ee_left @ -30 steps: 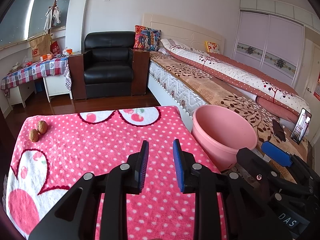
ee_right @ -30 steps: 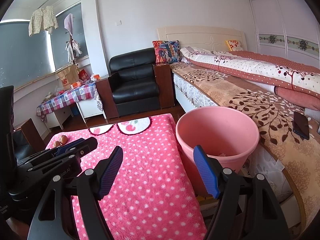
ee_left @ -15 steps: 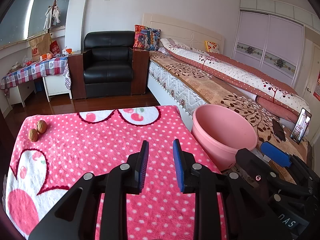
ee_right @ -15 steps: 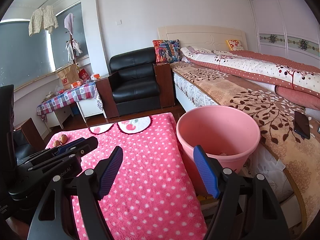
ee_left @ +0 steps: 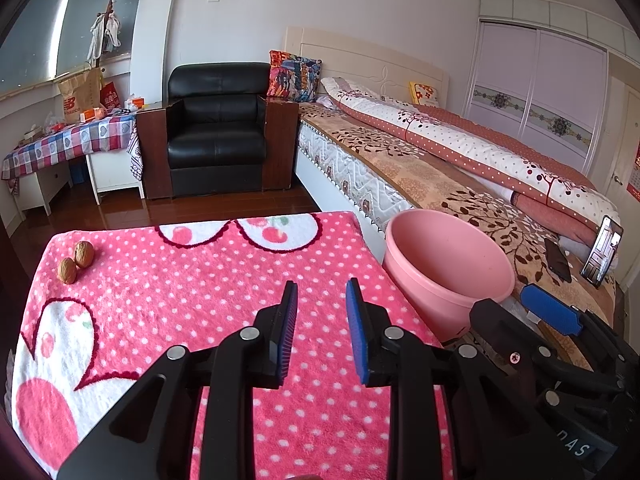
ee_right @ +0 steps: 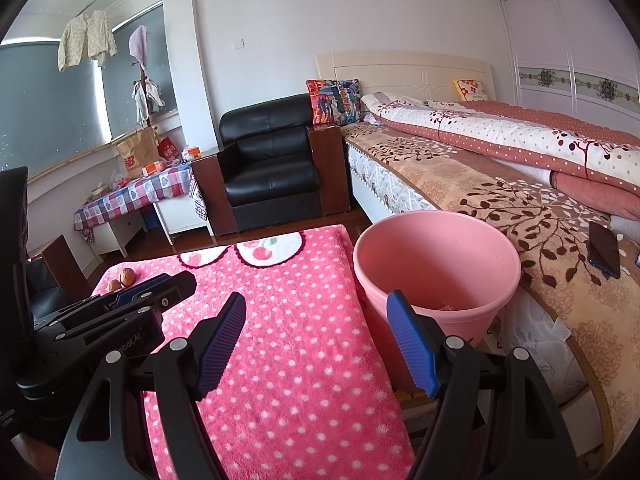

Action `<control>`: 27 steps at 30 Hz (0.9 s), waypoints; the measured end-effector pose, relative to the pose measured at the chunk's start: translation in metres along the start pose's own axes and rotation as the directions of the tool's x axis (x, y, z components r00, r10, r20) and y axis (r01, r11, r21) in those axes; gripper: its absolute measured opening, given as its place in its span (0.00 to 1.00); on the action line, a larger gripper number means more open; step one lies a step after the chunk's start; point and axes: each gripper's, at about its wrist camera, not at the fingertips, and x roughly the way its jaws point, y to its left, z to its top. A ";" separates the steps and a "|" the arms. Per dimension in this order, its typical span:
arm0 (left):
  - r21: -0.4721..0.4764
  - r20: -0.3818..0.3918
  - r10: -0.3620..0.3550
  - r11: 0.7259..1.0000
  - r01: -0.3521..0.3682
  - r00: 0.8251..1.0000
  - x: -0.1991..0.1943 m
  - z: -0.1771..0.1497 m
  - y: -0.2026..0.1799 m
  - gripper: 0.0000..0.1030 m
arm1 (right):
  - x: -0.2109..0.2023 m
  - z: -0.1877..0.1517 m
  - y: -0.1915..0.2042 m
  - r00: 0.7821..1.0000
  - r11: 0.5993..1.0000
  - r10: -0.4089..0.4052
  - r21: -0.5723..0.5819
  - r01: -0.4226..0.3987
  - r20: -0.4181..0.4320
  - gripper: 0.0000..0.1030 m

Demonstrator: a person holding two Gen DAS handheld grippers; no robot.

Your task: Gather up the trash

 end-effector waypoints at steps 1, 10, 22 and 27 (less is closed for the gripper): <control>0.000 0.001 0.000 1.000 0.000 1.000 0.000 0.000 0.000 0.24 | 0.000 -0.001 0.000 1.000 1.000 -0.001 -0.001 0.001 0.001 0.70; 0.000 0.001 0.001 1.000 -0.001 1.000 0.000 0.000 0.000 0.24 | 0.000 0.000 0.000 1.000 1.000 -0.001 0.000 0.001 -0.001 0.70; 0.003 0.001 0.003 1.000 -0.003 1.000 -0.001 0.000 0.001 0.24 | 0.001 -0.005 0.003 1.000 1.000 0.004 -0.004 -0.004 -0.006 0.70; 0.004 0.003 0.002 1.000 -0.002 1.000 -0.001 0.000 0.001 0.24 | 0.001 -0.004 0.002 1.000 1.000 0.003 -0.003 -0.003 -0.007 0.70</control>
